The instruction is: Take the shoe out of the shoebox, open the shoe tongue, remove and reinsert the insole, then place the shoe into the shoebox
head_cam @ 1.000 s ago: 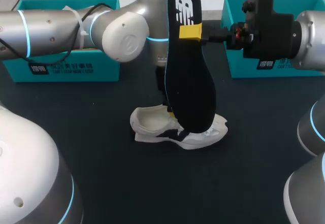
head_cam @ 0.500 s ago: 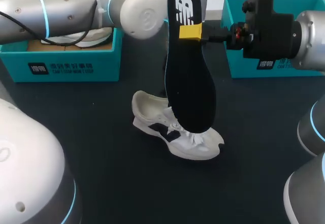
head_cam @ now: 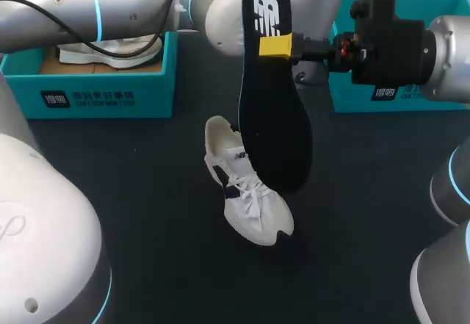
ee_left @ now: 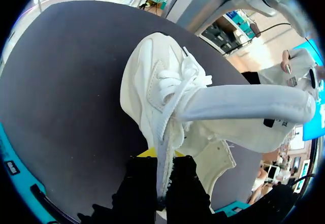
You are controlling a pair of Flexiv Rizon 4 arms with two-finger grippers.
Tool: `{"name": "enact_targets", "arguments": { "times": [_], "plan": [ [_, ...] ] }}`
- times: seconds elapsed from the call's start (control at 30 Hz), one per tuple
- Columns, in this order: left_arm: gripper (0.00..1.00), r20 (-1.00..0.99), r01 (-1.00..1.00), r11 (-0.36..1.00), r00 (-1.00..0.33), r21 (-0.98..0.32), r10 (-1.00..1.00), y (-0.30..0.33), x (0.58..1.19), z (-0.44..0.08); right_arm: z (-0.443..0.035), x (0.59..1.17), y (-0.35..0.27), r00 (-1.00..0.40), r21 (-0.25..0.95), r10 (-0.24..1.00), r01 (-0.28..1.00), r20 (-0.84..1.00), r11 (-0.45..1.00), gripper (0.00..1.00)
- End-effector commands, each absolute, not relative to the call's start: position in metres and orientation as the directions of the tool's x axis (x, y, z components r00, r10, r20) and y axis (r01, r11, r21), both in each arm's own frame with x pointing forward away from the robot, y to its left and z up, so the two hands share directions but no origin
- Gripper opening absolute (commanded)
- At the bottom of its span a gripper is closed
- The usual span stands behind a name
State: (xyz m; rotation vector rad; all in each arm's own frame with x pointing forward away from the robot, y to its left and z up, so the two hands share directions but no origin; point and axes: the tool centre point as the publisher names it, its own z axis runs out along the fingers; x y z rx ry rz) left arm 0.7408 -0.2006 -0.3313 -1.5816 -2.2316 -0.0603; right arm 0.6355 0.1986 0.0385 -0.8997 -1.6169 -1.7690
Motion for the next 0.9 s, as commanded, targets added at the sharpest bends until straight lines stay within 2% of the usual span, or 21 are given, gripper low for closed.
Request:
{"name": "enact_targets", "arguments": {
  "times": [0.03,0.13,0.57,0.9],
  "plan": [
    [0.0,0.394,0.978,0.113,-0.037,-0.172,0.918,-0.207,0.748,-0.329,0.038,0.636,0.202,-0.608,0.607,0.029,0.788,0.793,-0.104,0.0],
    [0.0,0.373,0.979,0.066,0.011,-0.193,0.928,-0.21,0.759,-0.333,0.038,0.636,0.202,-0.608,0.607,0.029,0.788,0.793,-0.104,0.0],
    [0.0,0.441,0.991,0.065,-0.008,-0.114,0.898,-0.245,0.76,-0.344,0.038,0.636,0.202,-0.608,0.607,0.029,0.788,0.793,-0.104,0.0],
    [0.0,0.469,0.991,0.068,-0.005,-0.118,0.883,-0.26,0.756,-0.365,0.038,0.636,0.202,-0.608,0.607,0.029,0.788,0.793,-0.104,0.0]
  ]
}}
